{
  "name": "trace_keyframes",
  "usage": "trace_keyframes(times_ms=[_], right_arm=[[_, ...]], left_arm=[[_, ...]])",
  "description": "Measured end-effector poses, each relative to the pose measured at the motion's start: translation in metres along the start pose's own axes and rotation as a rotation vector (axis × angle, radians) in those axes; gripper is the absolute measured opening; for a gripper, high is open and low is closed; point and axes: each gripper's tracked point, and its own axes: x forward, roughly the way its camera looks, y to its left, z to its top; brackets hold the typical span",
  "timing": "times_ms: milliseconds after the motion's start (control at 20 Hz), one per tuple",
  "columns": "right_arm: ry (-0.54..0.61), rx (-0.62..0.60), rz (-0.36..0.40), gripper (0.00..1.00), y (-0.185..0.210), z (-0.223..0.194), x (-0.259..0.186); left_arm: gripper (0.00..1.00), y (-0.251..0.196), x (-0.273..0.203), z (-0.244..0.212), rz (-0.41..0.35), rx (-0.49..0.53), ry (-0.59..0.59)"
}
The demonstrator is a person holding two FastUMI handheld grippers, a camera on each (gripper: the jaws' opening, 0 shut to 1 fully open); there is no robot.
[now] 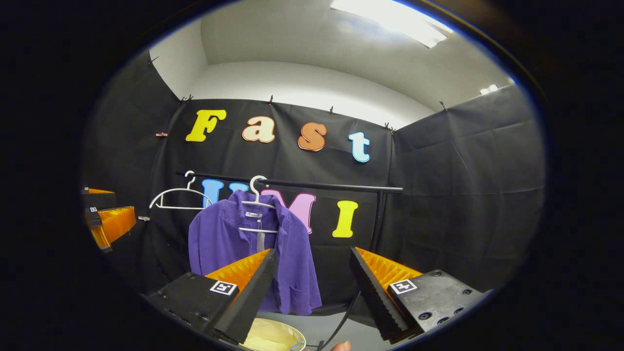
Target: Grasp the clothes on the hanger with both hands and then place them into the laundry hamper below.
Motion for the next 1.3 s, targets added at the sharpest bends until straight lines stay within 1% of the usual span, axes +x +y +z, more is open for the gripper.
trace_keyframes(times_ms=[100,200,350,400,450,500,650,800,1000,1100,1150,1200,1300], right_arm=[[0.009,0.004,0.009,0.97,-0.002,-0.006,0.018],[0.015,0.013,0.037,0.97,-0.002,-0.012,0.039],[0.028,0.017,0.101,0.97,0.005,-0.026,0.073],[0.033,0.028,0.115,0.97,0.006,-0.028,0.082],[0.035,0.035,0.125,0.98,0.005,-0.032,0.091],[0.033,0.034,0.137,0.96,0.004,-0.035,0.098],[0.029,0.030,0.181,0.97,0.004,-0.046,0.118],[0.036,0.065,0.222,0.98,0.002,-0.057,0.137],[0.052,0.086,0.264,0.97,-0.004,-0.075,0.156],[0.066,0.097,0.286,0.97,-0.006,-0.083,0.168],[0.073,0.102,0.292,0.97,-0.007,-0.087,0.172],[0.081,0.107,0.298,0.97,-0.007,-0.091,0.177],[0.092,0.115,0.307,0.97,-0.005,-0.097,0.186]], left_arm=[[0.95,-0.019,0.020,-0.007,-0.027,-0.018,0.027],[0.95,-0.034,0.041,-0.007,-0.040,-0.020,0.030],[0.95,-0.053,0.078,-0.019,-0.034,-0.028,0.053],[0.93,-0.058,0.092,-0.021,-0.027,-0.032,0.059],[0.95,-0.061,0.105,-0.024,-0.016,-0.034,0.064],[0.95,-0.064,0.119,-0.028,-0.003,-0.037,0.073],[0.95,-0.068,0.159,-0.048,0.044,-0.038,0.111],[0.95,-0.077,0.196,-0.059,0.082,-0.015,0.129],[0.95,-0.088,0.243,-0.070,0.122,-0.058,0.156],[0.95,-0.087,0.265,-0.078,0.158,-0.062,0.175],[0.93,-0.086,0.273,-0.083,0.176,-0.062,0.183],[0.95,-0.084,0.282,-0.086,0.194,-0.058,0.187],[0.95,-0.075,0.296,-0.090,0.231,-0.042,0.189]])
